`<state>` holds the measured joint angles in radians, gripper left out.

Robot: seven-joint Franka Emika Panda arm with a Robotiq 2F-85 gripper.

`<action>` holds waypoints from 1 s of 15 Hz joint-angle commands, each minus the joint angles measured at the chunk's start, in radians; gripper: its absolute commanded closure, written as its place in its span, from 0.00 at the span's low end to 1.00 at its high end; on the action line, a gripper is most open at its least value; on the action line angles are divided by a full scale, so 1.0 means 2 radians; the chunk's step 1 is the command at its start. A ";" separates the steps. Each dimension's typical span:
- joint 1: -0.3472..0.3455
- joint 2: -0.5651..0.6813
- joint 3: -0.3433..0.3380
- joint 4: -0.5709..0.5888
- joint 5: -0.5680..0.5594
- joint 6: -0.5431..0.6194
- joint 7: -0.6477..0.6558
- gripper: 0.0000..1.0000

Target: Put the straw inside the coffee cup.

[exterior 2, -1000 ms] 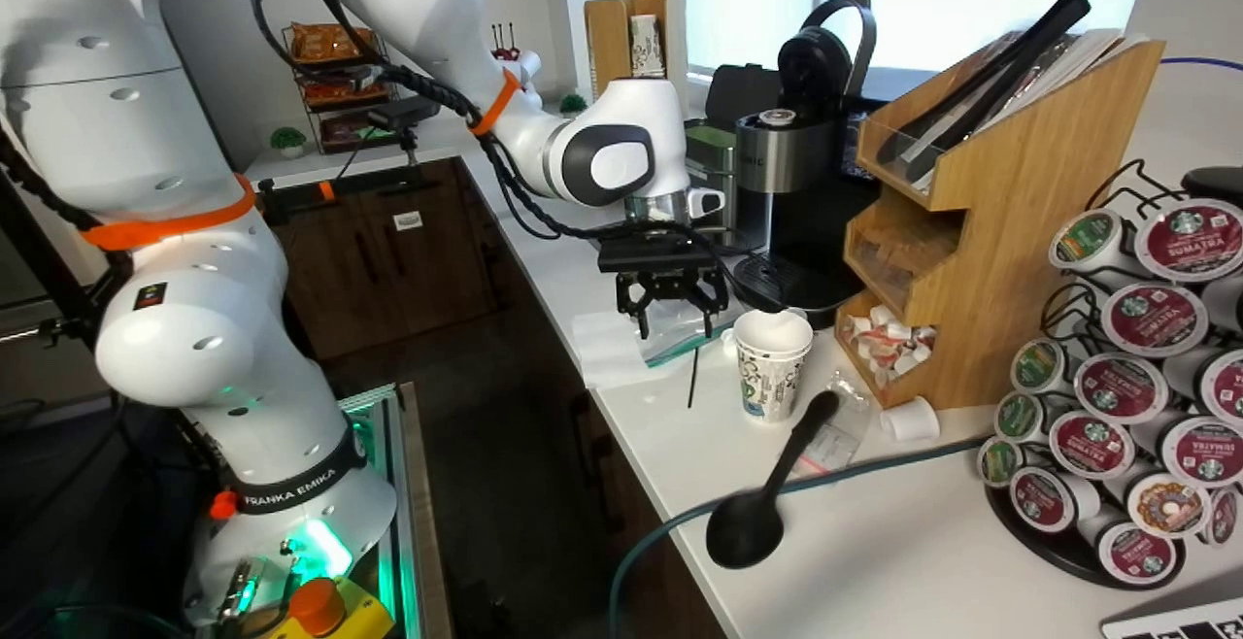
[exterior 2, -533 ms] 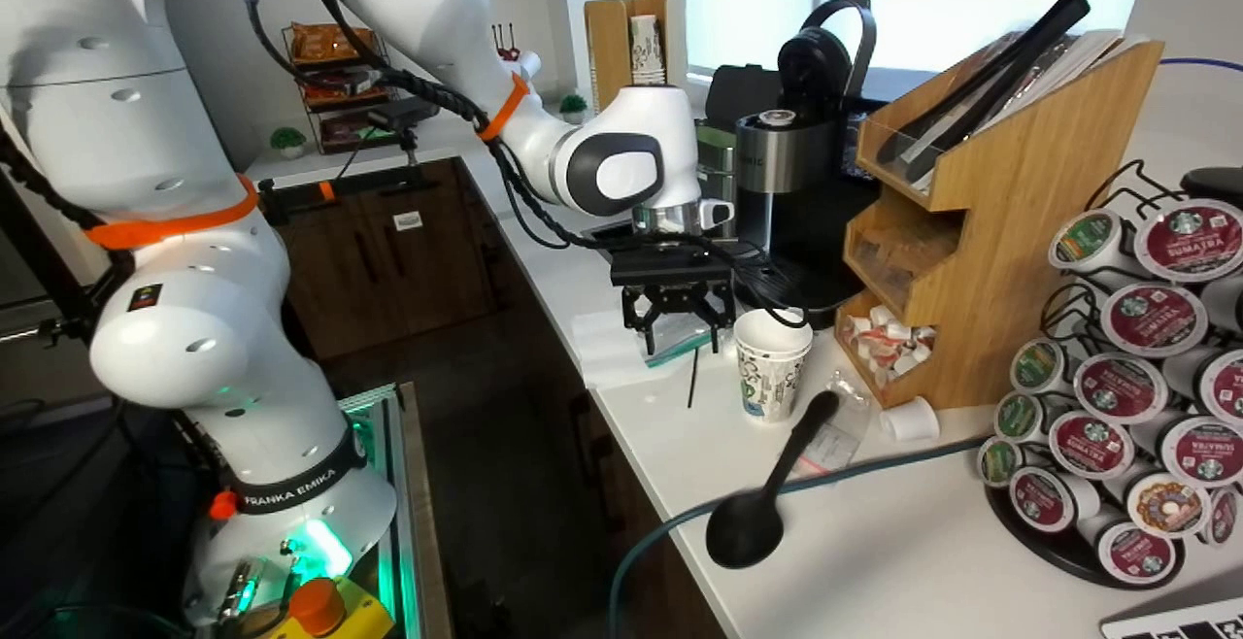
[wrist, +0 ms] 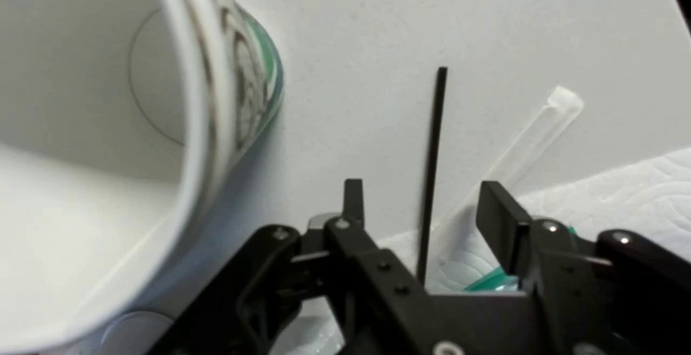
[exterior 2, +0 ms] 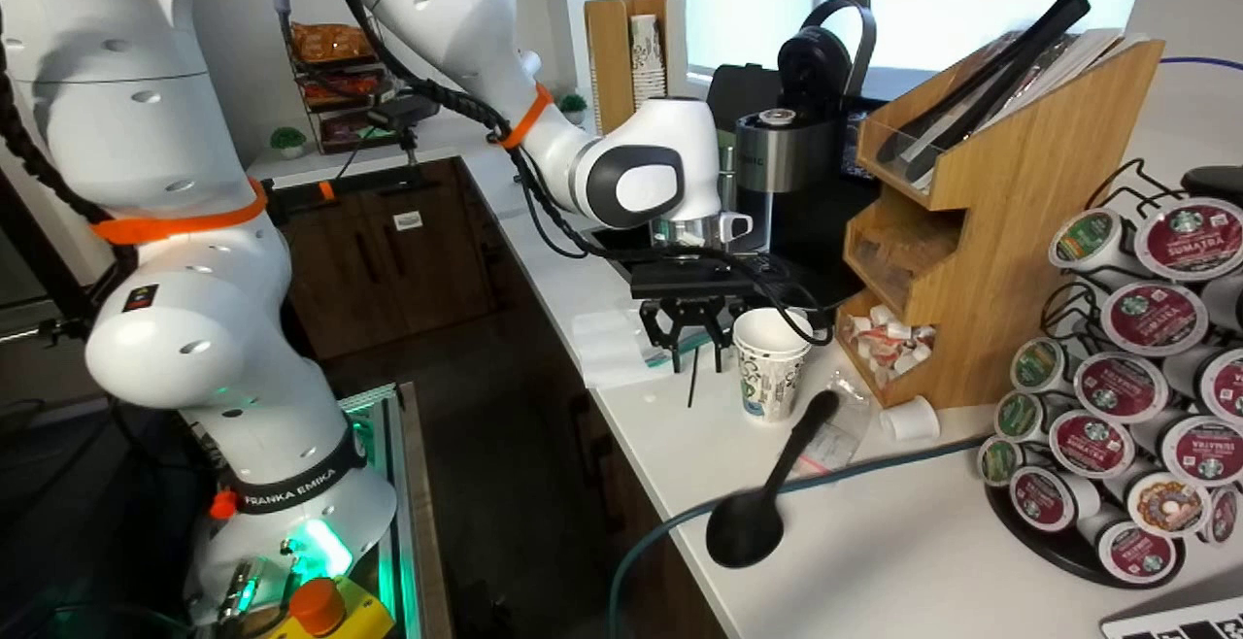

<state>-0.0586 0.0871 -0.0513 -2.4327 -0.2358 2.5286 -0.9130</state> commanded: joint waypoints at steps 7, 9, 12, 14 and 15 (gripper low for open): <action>-0.003 0.039 0.009 0.039 0.002 -0.029 -0.004 0.60; -0.003 0.042 0.010 0.042 0.001 -0.030 -0.004 0.72; -0.003 0.044 0.012 0.046 0.001 -0.034 -0.003 0.97; -0.003 0.043 0.012 0.047 0.001 -0.037 -0.003 1.00; -0.003 0.043 0.013 0.047 0.001 -0.038 -0.002 1.00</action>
<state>-0.0592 0.1601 -0.0344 -2.3564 -0.2359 2.4873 -0.9129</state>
